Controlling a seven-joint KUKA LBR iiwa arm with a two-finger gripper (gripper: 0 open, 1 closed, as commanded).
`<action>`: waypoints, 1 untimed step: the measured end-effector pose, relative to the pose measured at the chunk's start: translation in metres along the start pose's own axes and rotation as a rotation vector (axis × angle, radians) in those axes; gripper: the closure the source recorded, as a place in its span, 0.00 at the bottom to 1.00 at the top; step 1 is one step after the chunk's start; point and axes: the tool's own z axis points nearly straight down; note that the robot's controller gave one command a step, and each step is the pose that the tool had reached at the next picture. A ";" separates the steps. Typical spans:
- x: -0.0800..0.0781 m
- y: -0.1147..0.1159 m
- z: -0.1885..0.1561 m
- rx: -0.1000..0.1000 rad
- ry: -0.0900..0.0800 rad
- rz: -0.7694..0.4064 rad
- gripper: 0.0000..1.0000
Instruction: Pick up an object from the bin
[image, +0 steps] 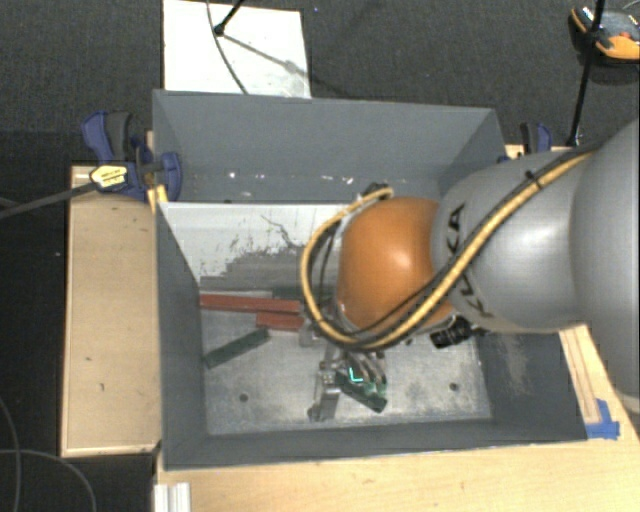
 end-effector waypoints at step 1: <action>-0.002 -0.001 -0.004 -0.001 -0.008 0.006 0.00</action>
Offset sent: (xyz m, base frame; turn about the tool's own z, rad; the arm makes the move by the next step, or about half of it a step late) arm 0.0057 -0.0787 -0.0781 0.1339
